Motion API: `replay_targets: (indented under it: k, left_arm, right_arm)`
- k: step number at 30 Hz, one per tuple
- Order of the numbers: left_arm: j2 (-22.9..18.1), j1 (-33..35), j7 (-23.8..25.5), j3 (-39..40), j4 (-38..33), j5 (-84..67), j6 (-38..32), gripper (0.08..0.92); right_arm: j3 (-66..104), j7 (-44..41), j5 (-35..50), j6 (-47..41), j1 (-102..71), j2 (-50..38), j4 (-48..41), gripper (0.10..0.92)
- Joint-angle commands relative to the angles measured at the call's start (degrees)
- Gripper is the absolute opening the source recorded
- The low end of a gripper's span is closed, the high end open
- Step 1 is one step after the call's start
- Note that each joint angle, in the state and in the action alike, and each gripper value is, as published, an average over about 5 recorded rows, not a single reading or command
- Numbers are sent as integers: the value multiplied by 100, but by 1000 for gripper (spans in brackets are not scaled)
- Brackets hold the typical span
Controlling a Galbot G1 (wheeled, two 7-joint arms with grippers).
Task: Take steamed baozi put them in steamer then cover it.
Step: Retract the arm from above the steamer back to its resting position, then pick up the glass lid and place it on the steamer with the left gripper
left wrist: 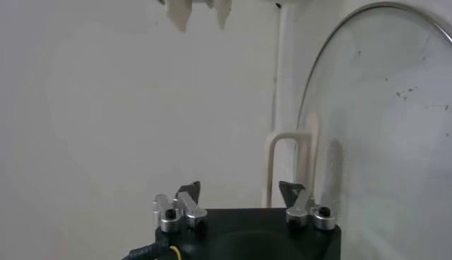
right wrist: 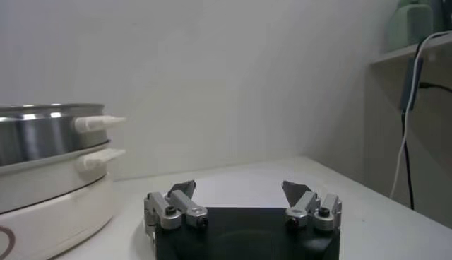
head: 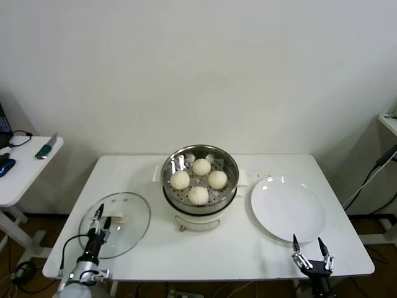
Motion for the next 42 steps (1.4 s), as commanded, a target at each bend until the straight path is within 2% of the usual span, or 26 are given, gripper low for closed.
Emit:
replay_targets:
  k: [1, 12, 19, 25, 28, 36, 42]
  left_arm:
    - [-15, -75, 2, 0, 116, 77, 14, 636]
    - [31, -85, 4, -16, 120, 114, 1, 316]
    - [61, -54, 42, 6, -224, 56, -11, 145]
    - [183, 59, 244, 38, -699, -162, 86, 134]
    - [382, 226, 520, 108, -1205, -502, 319, 134]
    - [1183, 806, 2082, 317, -2967, -2089, 1785, 134]
    - [1557, 902, 2761, 252, -3912, -2441, 2691, 134]
  right_arm:
    - [-8, 9, -21, 8, 11, 15, -1, 823]
    - [-11, 11, -88, 1, 53, 31, 10, 823]
    - [-2, 14, -97, 11, 69, 19, 33, 823]
    - [18, 21, -86, 39, 69, -2, 46, 823]
    - [24, 30, -87, 39, 64, -13, 60, 823]
    - [33, 121, -167, -90, 60, -73, 159, 823]
    - [24, 158, -243, -136, 35, -101, 203, 823]
